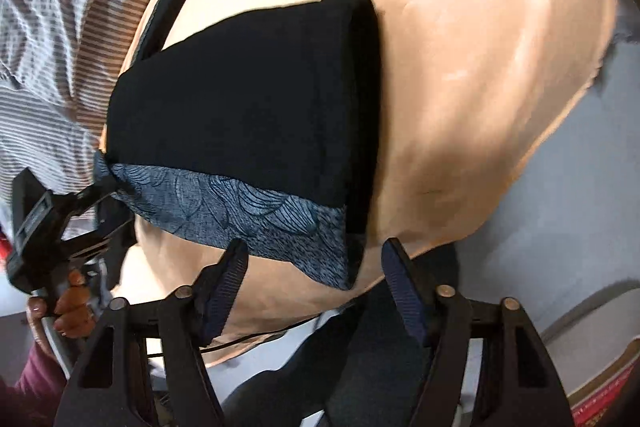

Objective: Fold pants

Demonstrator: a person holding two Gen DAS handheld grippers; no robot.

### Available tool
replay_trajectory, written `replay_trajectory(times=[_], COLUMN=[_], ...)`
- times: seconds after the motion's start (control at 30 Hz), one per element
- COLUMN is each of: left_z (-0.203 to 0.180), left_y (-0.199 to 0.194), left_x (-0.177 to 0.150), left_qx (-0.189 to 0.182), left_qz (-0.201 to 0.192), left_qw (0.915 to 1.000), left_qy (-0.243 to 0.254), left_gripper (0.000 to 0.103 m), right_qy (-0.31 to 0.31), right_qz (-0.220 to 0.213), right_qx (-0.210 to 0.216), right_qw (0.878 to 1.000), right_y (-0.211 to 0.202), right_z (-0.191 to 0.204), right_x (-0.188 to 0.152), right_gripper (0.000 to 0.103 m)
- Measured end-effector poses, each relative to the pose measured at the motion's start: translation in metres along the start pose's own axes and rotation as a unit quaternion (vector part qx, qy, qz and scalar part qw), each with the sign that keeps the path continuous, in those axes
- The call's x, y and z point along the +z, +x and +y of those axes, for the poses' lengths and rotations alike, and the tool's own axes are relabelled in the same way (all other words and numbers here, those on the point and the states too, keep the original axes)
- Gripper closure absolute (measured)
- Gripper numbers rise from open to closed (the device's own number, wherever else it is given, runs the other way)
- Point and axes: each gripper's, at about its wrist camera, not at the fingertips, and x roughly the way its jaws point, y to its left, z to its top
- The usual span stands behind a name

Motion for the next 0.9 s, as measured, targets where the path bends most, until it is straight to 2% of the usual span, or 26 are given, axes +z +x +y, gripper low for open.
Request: replay_trajectory(times=[0.03, 0.1, 0.13, 0.17, 0.27, 0.37, 0.47, 0.57, 0.77, 0.9], left_z=[-0.002, -0.011, -0.016, -0.022, -0.037, -0.052, -0.064, -0.072, -0.079, -0.082], left_y=[0.003, 0.007, 0.007, 0.007, -0.009, -0.036, -0.053, -0.061, -0.06, -0.044], left_x=[0.001, 0.002, 0.004, 0.005, 0.012, 0.025, 0.046, 0.077, 0.136, 0.175], left_qx=[0.004, 0.004, 0.005, 0.002, -0.011, -0.025, -0.03, -0.036, -0.021, 0.032], left_qz=[0.003, 0.0, -0.004, -0.002, -0.018, -0.045, -0.063, -0.074, -0.105, -0.119], left_qw=[1.0, 1.0, 1.0, 1.0, 0.9997, 0.9983, 0.9972, 0.9966, 0.9943, 0.9924], left_qy=[-0.003, -0.004, -0.001, 0.006, 0.013, 0.027, 0.026, 0.014, 0.009, 0.0], left_gripper=[0.026, 0.033, 0.057, 0.07, 0.075, 0.075, 0.075, 0.075, 0.075, 0.074], right_qy=[0.006, 0.015, 0.021, 0.021, -0.005, -0.033, -0.046, -0.053, -0.117, -0.135], right_qz=[0.011, 0.025, 0.033, 0.038, 0.044, 0.034, 0.009, -0.011, -0.017, 0.003], right_qx=[0.007, 0.031, 0.051, 0.064, 0.105, 0.132, 0.162, 0.174, 0.149, 0.112], right_qw=[1.0, 0.999, 0.998, 0.997, 0.994, 0.99, 0.986, 0.983, 0.982, 0.984], right_y=[0.002, 0.0, -0.002, -0.006, -0.027, -0.055, -0.081, -0.094, -0.089, -0.051], right_z=[-0.002, -0.007, -0.007, -0.006, 0.01, 0.027, 0.046, 0.061, 0.117, 0.14], right_x=[0.002, 0.005, 0.006, 0.004, 0.013, 0.034, 0.075, 0.117, 0.224, 0.291], right_gripper=[0.049, 0.078, 0.082, 0.086, 0.087, 0.087, 0.087, 0.087, 0.087, 0.087])
